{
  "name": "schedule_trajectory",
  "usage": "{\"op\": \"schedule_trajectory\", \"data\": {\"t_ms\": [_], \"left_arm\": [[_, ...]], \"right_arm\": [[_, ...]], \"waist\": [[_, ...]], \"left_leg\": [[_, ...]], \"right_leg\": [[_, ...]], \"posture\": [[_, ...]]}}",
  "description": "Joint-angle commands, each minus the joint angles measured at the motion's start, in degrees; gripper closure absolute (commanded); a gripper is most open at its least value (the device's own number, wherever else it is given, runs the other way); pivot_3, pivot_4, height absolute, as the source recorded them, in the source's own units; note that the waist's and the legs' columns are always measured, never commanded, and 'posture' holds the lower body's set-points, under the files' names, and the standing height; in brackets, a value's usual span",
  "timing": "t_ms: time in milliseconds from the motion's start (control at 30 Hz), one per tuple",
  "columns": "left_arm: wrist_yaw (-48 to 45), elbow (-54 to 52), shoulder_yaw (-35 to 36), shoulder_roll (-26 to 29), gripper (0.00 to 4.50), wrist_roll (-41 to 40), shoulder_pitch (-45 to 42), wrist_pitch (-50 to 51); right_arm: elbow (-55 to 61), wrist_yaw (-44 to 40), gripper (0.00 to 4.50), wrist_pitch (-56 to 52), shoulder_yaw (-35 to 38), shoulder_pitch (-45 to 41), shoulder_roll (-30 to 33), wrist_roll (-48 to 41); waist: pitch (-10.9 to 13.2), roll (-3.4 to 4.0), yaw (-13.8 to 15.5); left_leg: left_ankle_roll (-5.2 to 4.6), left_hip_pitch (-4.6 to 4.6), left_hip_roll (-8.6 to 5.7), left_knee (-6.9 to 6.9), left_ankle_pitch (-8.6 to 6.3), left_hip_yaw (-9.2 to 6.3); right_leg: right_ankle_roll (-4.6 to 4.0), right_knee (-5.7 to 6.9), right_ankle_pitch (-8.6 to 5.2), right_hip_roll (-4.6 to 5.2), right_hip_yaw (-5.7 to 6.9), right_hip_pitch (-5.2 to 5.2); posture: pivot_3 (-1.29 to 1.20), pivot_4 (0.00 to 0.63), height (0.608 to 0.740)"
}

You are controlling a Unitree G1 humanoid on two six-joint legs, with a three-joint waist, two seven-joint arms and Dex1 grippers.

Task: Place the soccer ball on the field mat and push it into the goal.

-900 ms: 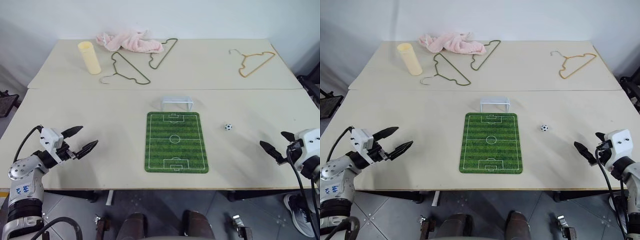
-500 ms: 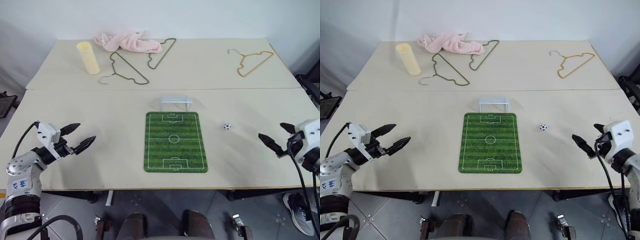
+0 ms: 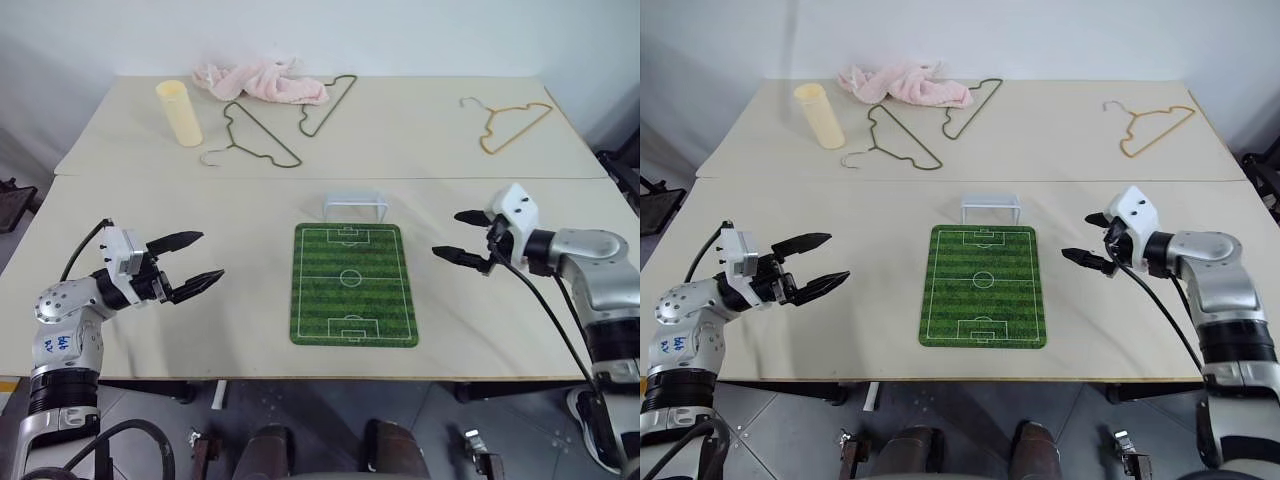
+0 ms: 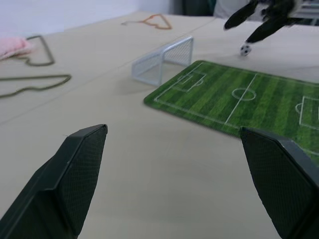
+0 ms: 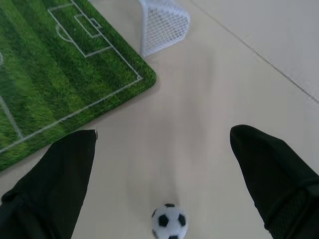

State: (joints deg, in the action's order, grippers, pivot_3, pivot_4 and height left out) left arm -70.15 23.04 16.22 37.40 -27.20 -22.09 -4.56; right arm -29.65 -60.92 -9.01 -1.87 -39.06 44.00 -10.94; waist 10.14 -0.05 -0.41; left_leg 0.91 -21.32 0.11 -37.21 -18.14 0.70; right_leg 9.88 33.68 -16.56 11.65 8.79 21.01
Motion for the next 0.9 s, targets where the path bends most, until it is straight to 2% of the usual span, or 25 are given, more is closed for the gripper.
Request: {"op": "schedule_trajectory", "data": {"t_ms": [33,200,433,567,833,900], "left_arm": [[0.6,-3.1,1.8,0.4,0.0,-1.4,1.2,-0.8],[0.9,-6.0,3.4,0.7,0.0,-2.3,5.1,-0.4],[1.9,-9.2,3.6,0.4,0.0,-3.0,8.0,0.4],[2.6,-9.1,3.0,0.0,0.0,-2.9,6.7,0.6],[1.6,-7.8,2.2,-0.1,0.0,-2.6,5.3,0.2],[0.9,-7.7,1.9,-0.2,0.0,-2.7,5.0,0.1]], "right_arm": [[-5.4,-2.0,0.01,4.0,0.4,-1.9,0.4,1.6],[-8.6,-3.9,0.01,6.0,0.7,-0.8,1.0,2.6],[-16.0,-2.6,0.01,8.2,0.4,-1.2,-1.1,4.2],[-18.7,-1.6,0.91,10.6,0.9,-1.9,-2.8,4.3],[-20.7,-1.1,3.59,12.0,1.2,-3.3,-3.8,4.4],[-19.1,-1.2,3.65,11.9,1.5,-2.9,-3.5,3.9]], "waist": [[0.0,0.0,-0.2],[0.0,0.0,-0.9],[0.0,0.0,-1.2],[0.0,-0.02,-1.4],[0.0,-0.02,-1.3],[0.0,-0.01,-1.3]], "left_leg": [[0.0,0.0,0.0,0.0,0.0,0.0],[0.0,0.0,0.0,0.02,0.0,0.0],[0.0,0.07,0.03,-0.09,0.0,0.0],[0.0,0.23,0.03,-0.19,0.0,-0.03],[0.0,0.21,0.08,-0.54,0.0,-0.03],[0.0,0.2,0.09,-0.55,0.0,-0.03]], "right_leg": [[0.0,0.0,0.0,0.0,0.0,0.0],[0.0,0.0,0.0,0.0,0.0,0.0],[0.0,0.06,0.0,0.0,-0.02,-0.08],[0.0,0.03,0.0,0.0,-0.01,-0.3],[-0.1,0.19,0.07,-0.02,-0.04,-0.34],[-0.1,0.19,0.07,-0.02,-0.04,-0.34]], "posture": [[0.0,0.15,0.74],[0.0,0.15,0.74],[0.0,0.15,0.74],[0.0,0.15,0.74],[0.0,0.15,0.74],[0.0,0.15,0.74]]}}
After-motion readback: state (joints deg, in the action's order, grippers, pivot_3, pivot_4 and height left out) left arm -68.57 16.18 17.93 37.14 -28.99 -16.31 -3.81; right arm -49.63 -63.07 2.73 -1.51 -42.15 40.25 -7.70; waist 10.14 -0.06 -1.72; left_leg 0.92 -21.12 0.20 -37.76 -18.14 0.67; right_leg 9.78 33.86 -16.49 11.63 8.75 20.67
